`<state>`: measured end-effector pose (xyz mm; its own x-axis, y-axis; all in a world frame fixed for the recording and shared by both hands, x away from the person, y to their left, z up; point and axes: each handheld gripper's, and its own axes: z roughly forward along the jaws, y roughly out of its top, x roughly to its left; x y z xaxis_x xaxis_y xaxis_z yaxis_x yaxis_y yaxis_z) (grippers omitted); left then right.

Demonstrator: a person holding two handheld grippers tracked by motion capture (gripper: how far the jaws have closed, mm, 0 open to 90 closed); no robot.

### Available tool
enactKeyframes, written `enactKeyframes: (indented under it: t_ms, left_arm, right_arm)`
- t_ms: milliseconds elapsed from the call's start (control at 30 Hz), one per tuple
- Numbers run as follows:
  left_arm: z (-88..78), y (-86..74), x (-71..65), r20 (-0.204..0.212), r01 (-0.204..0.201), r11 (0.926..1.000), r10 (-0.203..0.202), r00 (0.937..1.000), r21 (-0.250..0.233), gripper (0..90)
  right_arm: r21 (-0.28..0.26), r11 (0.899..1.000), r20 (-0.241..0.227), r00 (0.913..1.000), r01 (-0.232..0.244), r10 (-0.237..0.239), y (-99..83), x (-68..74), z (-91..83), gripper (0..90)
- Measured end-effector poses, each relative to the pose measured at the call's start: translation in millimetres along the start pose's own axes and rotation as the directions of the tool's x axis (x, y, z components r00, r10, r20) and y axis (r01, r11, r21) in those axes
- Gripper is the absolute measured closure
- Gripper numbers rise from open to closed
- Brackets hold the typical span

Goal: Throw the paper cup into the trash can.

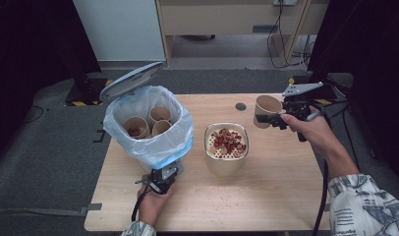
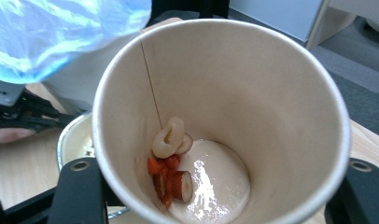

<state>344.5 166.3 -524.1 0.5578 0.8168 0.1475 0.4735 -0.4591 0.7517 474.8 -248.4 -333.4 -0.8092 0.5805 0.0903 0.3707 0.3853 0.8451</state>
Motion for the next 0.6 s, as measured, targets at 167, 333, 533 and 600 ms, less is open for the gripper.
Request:
enactKeyframes:
  t_ms: [167, 333, 533, 600]
  left_arm:
    - [0.0, 0.1, -0.2, -0.001, 0.000, 1.0000, 0.000, 1.0000, 0.000, 89.3]
    - [0.0, 0.0, -0.2, -0.001, 0.001, 1.0000, -0.001, 1.0000, 0.000, 89.3]
    - [0.2, -0.1, -0.5, -0.001, 0.006, 1.0000, -0.006, 1.0000, -0.004, 89.3]
    - [0.1, -0.2, -0.8, -0.005, 0.012, 0.9999, -0.012, 0.9999, -0.004, 89.3]
  right_arm:
    - [-0.013, 1.000, -0.013, 0.9998, -0.012, 0.012, 6.5, 4.4, -0.3, 33.2]
    - [-0.011, 1.000, -0.011, 0.9997, -0.020, 0.020, 11.9, 8.1, 0.6, 33.2]
    - [-0.011, 1.000, -0.001, 0.9998, -0.020, 0.020, 21.7, 14.5, 4.1, 33.1]
    - [-0.011, 1.000, 0.001, 0.9999, -0.017, 0.017, 25.7, 17.6, 6.0, 33.0]
